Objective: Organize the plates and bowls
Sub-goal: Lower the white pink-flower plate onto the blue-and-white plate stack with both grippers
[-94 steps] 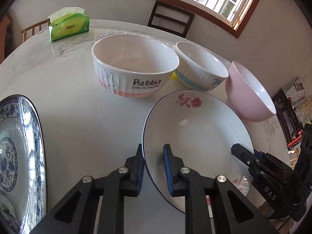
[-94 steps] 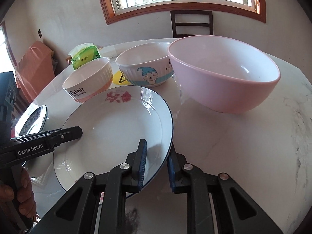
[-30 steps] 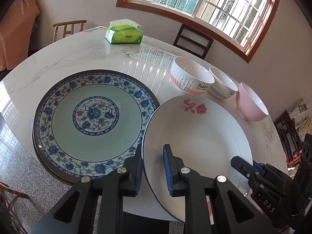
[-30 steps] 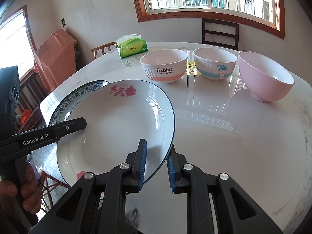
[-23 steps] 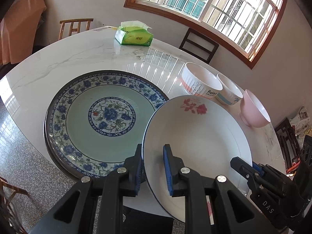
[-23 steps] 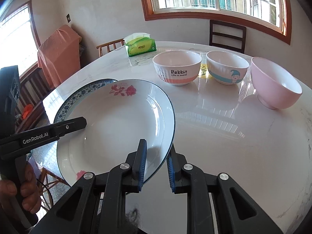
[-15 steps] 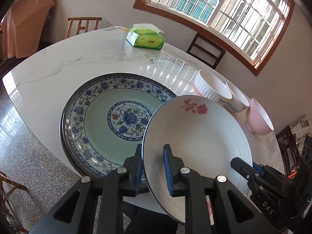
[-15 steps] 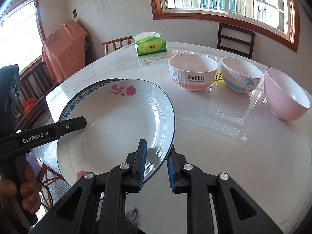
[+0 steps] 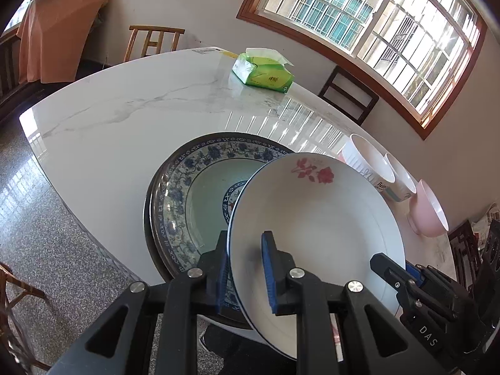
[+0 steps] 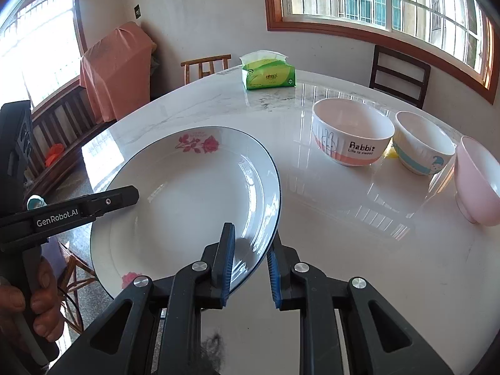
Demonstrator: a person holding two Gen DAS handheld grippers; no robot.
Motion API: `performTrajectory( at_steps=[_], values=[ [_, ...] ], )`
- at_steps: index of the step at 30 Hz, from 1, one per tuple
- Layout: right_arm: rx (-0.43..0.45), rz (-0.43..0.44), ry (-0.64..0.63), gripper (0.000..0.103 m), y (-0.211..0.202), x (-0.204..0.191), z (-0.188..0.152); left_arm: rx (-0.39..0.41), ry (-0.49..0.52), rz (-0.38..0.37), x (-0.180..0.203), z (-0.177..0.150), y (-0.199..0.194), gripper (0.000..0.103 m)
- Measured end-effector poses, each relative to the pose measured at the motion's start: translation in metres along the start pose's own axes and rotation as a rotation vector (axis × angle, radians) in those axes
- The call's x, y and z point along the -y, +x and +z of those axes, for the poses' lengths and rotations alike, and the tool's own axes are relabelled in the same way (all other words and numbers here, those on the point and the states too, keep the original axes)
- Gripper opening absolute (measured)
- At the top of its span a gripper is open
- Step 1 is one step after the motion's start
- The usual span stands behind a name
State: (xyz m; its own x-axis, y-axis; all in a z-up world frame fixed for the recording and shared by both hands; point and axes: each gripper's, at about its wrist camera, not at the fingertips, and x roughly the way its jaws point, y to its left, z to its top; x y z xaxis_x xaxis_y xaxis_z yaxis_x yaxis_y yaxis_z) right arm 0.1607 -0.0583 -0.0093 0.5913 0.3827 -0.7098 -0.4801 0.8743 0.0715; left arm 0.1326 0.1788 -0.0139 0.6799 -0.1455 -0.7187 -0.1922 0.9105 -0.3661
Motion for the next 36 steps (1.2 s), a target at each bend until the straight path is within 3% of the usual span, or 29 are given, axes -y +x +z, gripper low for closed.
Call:
performTrajectory(
  at_steps=[16,36],
  values=[
    [0.003,0.025,-0.055,0.019,0.024,-0.02,0.025,0.022,-0.033,0.034,-0.025,0.02,0.001,0.019],
    [-0.001,0.017,-0.074,0.019,0.042,-0.027,0.023,-0.007,-0.054,0.028,-0.039,0.019,0.012,0.019]
  ],
)
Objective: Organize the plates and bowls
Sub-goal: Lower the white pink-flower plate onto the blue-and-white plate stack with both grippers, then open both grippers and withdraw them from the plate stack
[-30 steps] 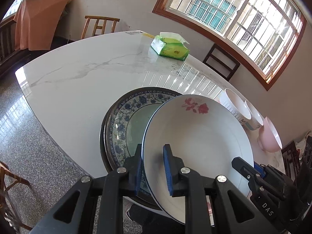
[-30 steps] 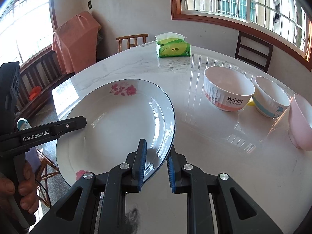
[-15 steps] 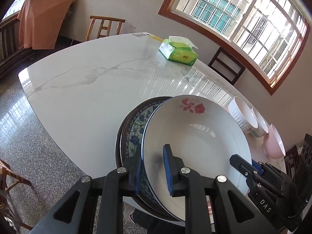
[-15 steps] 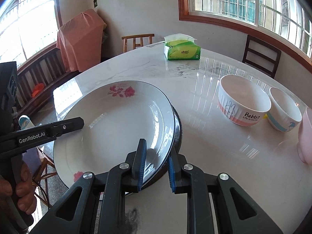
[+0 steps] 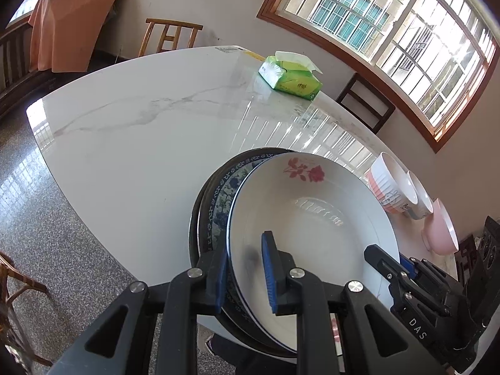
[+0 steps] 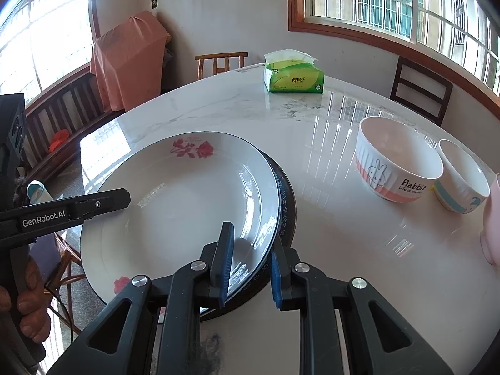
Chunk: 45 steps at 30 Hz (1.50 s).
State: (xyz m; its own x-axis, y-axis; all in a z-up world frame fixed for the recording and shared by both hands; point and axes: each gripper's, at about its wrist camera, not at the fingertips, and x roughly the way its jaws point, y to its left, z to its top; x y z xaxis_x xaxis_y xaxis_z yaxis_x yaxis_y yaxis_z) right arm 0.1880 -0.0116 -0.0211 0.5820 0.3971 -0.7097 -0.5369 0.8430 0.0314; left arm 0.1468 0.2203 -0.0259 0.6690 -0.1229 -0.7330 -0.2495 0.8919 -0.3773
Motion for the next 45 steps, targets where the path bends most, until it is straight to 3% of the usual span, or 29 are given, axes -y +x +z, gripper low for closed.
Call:
performTrajectory(
  at_steps=[21,22,23,25,32,40,45],
  values=[
    [0.088,-0.082,-0.093,0.03,0.003,-0.015,-0.007,0.029,-0.025,-0.007,-0.004,-0.002,-0.002,0.022],
    [0.095,-0.091,-0.097,0.036,0.002,-0.016,-0.007,0.036,-0.025,-0.004,-0.004,-0.002,-0.003,0.023],
    [0.107,-0.106,-0.101,0.049,0.0,-0.018,-0.008,0.045,-0.021,0.005,-0.003,-0.002,-0.005,0.025],
    [0.126,-0.121,-0.099,0.067,-0.002,-0.017,-0.008,0.057,-0.012,0.017,-0.001,-0.001,-0.006,0.026],
    [0.176,-0.126,0.02,0.068,-0.013,0.008,-0.008,0.186,0.061,0.073,0.011,0.004,-0.03,0.028],
    [0.218,-0.211,0.227,0.072,-0.059,0.088,-0.043,0.181,0.114,-0.063,0.034,-0.007,-0.045,0.028],
    [0.224,-0.294,0.441,0.072,-0.094,0.167,-0.082,0.095,0.206,-0.243,0.084,-0.029,-0.038,0.028]
  ],
)
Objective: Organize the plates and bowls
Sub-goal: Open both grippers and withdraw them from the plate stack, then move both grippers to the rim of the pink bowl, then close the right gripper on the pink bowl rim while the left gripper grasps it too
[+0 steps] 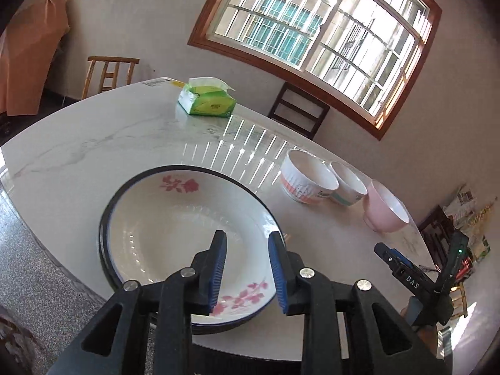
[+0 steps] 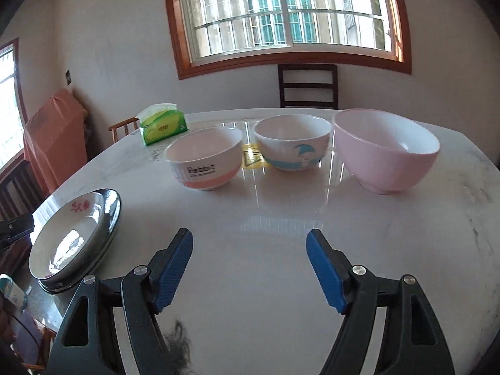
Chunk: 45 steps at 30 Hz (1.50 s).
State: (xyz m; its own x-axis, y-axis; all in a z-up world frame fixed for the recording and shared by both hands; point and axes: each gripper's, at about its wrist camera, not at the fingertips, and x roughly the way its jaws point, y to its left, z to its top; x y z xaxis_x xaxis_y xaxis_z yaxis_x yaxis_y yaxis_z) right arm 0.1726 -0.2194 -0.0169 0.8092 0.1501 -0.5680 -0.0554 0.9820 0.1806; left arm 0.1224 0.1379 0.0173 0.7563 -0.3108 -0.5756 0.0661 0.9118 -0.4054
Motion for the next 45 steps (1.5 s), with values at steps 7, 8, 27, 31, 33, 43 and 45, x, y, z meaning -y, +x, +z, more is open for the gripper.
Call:
performTrajectory(
  at_steps=[7,8,27,31,33,43,45],
  values=[
    [0.0,-0.011,0.289,0.072,-0.025,0.105,-0.009,-0.262,0.076,-0.275,0.092,-0.021,0.057,0.028],
    [-0.004,-0.022,0.294,0.072,-0.028,0.112,-0.009,-0.315,0.046,-0.316,0.102,-0.021,0.068,0.028],
    [-0.276,-0.052,0.124,0.045,0.035,0.204,0.158,-0.47,-0.124,-0.305,0.265,0.064,0.232,0.054],
    [-0.339,-0.05,0.12,0.044,0.068,0.212,0.168,-0.502,-0.128,-0.251,0.27,0.061,0.256,0.054],
    [-0.355,-0.06,0.108,0.044,0.079,0.21,0.169,-0.502,-0.12,-0.226,0.273,0.06,0.267,0.054],
    [-0.494,-0.049,0.004,0.011,0.119,0.19,0.148,-0.499,0.033,-0.086,0.284,0.053,0.291,0.028],
    [-0.511,-0.006,0.038,0.012,0.112,0.194,0.145,-0.506,0.042,-0.083,0.278,0.051,0.284,0.025]
  ],
)
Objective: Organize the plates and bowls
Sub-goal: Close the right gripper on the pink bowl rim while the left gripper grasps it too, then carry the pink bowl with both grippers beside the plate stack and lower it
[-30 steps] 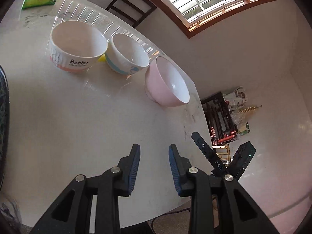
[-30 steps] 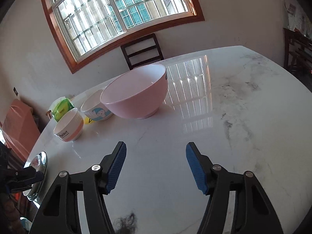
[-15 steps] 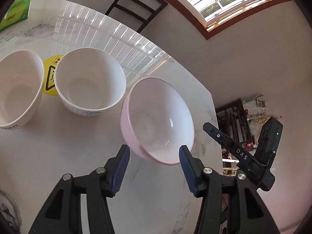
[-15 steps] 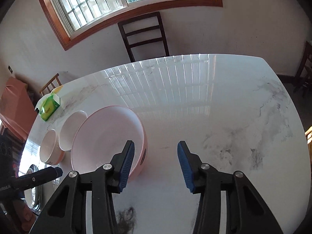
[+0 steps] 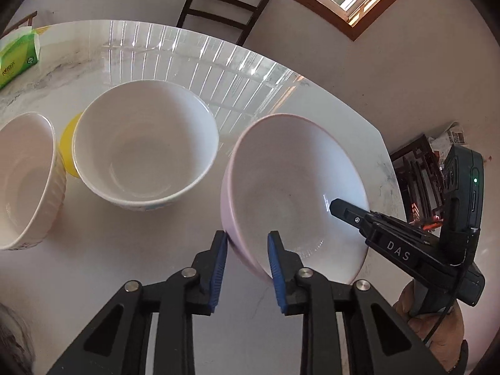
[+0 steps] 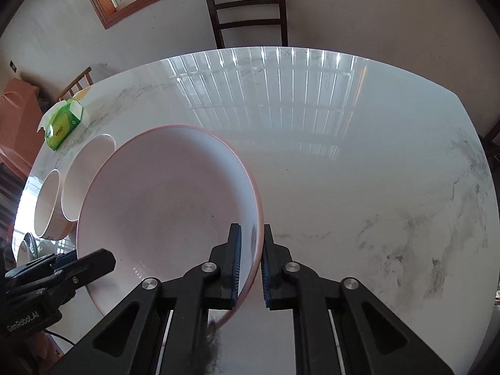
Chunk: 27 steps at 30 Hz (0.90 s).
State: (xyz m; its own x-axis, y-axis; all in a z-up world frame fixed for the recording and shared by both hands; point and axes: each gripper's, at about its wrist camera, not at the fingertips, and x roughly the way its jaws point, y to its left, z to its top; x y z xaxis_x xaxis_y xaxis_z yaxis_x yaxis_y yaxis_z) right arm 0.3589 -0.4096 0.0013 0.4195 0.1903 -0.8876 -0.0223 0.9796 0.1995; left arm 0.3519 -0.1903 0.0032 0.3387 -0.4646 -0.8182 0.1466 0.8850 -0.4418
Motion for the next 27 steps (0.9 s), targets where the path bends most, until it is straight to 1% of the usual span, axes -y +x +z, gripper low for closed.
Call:
performTrajectory(
  at_steps=[1,4,8,11,12,15,20,23,27],
  values=[
    [-0.01,0.029,0.016,0.012,-0.004,0.002,-0.004,-0.005,-0.007,-0.013,-0.004,-0.003,-0.005,0.024],
    [-0.02,0.051,-0.006,0.013,-0.021,-0.008,-0.02,-0.021,-0.018,-0.042,-0.013,-0.018,-0.023,0.023],
    [-0.034,0.071,-0.037,0.014,-0.043,-0.036,-0.05,-0.014,-0.007,-0.046,-0.02,-0.046,-0.059,0.023],
    [-0.05,0.082,-0.065,0.014,-0.056,-0.063,-0.073,-0.03,-0.046,-0.08,-0.04,-0.071,-0.09,0.023],
    [-0.053,0.095,-0.068,0.014,-0.06,-0.071,-0.081,-0.028,-0.049,-0.08,-0.046,-0.079,-0.1,0.023],
    [-0.073,0.128,-0.082,0.015,-0.067,-0.098,-0.104,0.0,-0.038,-0.055,-0.059,-0.102,-0.131,0.023],
    [-0.131,0.17,-0.095,0.015,-0.062,-0.139,-0.137,0.032,-0.047,-0.024,-0.083,-0.133,-0.17,0.023],
    [-0.163,0.165,-0.128,0.015,-0.056,-0.164,-0.154,0.04,-0.046,-0.007,-0.098,-0.147,-0.185,0.023],
    [-0.197,0.147,-0.151,0.015,-0.046,-0.188,-0.167,0.04,-0.042,0.015,-0.112,-0.158,-0.191,0.023]
  ],
)
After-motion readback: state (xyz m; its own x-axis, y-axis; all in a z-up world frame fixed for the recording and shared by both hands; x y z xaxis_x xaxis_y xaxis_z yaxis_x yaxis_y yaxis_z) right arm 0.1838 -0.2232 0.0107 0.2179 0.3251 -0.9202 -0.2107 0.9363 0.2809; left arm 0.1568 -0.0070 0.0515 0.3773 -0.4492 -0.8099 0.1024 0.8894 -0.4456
